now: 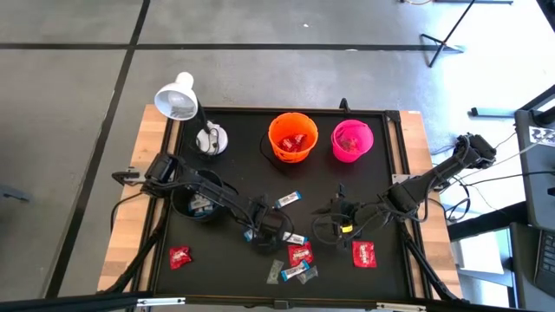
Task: Sort candy
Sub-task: Put the white candy into the black bucket
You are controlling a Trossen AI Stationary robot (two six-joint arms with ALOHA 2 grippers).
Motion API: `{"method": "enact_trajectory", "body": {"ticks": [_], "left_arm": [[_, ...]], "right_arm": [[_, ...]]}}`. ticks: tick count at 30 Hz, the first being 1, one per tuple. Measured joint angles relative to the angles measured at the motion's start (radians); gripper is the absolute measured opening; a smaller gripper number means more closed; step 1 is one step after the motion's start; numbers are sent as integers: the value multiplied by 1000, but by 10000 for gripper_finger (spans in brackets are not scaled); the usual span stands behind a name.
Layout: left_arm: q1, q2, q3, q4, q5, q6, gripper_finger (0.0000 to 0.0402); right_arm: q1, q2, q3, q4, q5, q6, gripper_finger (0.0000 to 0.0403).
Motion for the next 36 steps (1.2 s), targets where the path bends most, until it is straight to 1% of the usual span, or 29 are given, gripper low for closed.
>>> {"method": "enact_trajectory", "body": {"ticks": [1,3,8,11,13,16,22,25,28,33,36], "left_arm": [[-1,1,0,1,2,0,21],[0,1,0,0,9,1,7],[-7,-4,29,-32,9,63,0],[-9,-20,72,-122,-24,75,0],[-15,-42,128,-198,-74,75,0],[-31,-73,219,-354,-165,74,0],[-80,-131,430,-568,-340,49,0],[-110,-165,507,-680,-424,-1,0],[-149,-199,542,-776,-489,-70,0],[-223,-271,528,-918,-549,-234,0],[-271,-307,487,-912,-573,-302,0]], "right_arm": [[0,0,0,0,0,0,134],[0,0,0,0,0,0,134],[0,0,0,0,0,0,134],[0,0,0,0,0,0,134],[0,0,0,1,0,0,134],[0,0,0,0,0,0,134],[0,0,0,-17,0,0,134],[0,0,0,-21,0,0,134],[0,0,0,-22,0,0,134],[0,0,0,-20,0,0,134],[0,0,0,-20,0,0,134]]}}
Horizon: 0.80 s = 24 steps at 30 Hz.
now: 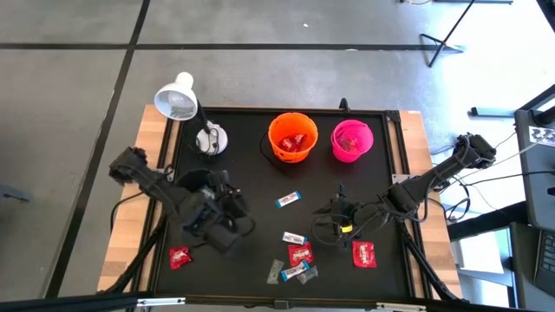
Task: Sort candy
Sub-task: Put the white candy into the black bucket
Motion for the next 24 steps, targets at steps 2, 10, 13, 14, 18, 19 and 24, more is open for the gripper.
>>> {"method": "enact_trajectory", "body": {"ticks": [2,10,13,14,18,19,24], "left_arm": [[-29,-15,-20,-4,-6,-35,0],[-128,-151,-224,-3,-106,-224,0],[-154,-244,-348,9,-145,-341,0],[-161,-278,-387,19,-151,-375,0],[-180,-407,-521,75,-174,-486,0],[-183,-433,-545,89,-180,-502,0],[-144,-508,-640,86,-137,-540,0]], "right_arm": [[0,0,0,0,0,0,134],[0,0,0,8,0,0,134],[0,0,0,8,0,0,134],[0,0,0,7,0,0,134],[0,0,0,7,0,0,134],[0,0,0,7,0,0,134],[0,0,0,7,0,0,134]]}}
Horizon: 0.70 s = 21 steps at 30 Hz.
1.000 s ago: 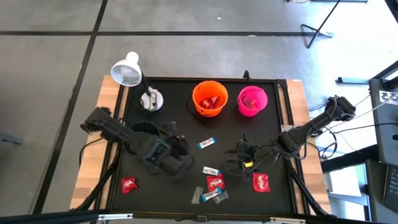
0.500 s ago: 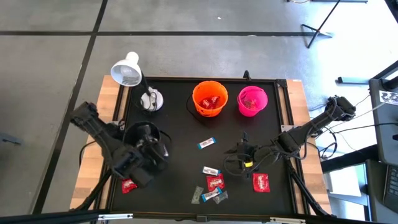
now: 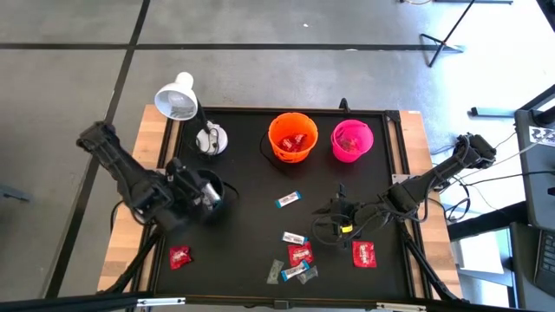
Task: Sort candy
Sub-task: Put the white candy into the black bucket, then put the red candy into the orange bucket
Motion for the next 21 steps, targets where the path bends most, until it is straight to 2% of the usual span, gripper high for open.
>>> {"method": "enact_trajectory", "body": {"ticks": [6,13,16,21], "left_arm": [[81,-6,-53,-16,97,25,0],[139,-6,-66,-38,100,68,3],[149,-6,-66,-15,124,167,25],[161,-6,-26,-85,167,188,91]], "right_arm": [[0,0,0,0,0,0,134],[0,0,0,-3,0,40,134],[0,0,0,-3,0,55,134],[0,0,0,-8,-1,59,134]]}}
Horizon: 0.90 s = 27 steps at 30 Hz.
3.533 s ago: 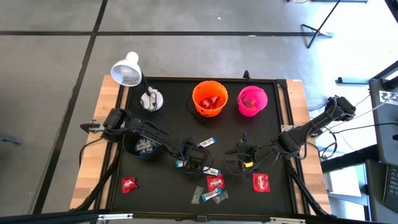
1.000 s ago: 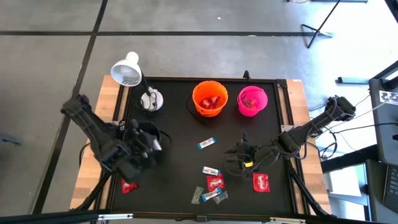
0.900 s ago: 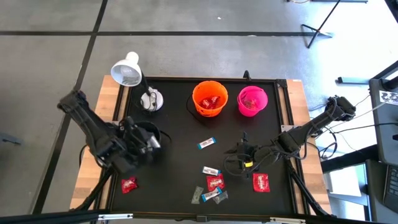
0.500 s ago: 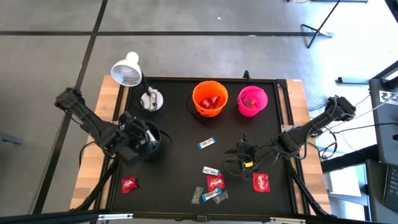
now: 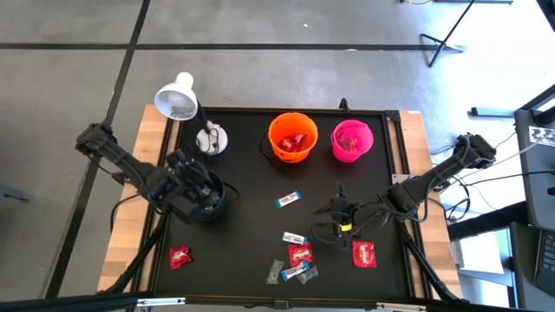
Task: Sort candy
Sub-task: Put the red candy into the orange bucket
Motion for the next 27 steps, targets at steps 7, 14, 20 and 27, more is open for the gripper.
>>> {"method": "enact_trajectory", "body": {"ticks": [7,14,20,27], "left_arm": [[-27,-21,239,30,80,42,146],[-192,51,284,271,163,329,124],[-292,244,283,272,329,198,117],[-389,479,283,205,586,18,117]], "right_arm": [[0,0,0,0,-39,1,134],[0,0,0,-1,-34,18,134],[0,0,0,-1,-45,28,134],[0,0,0,-1,-49,28,134]]}}
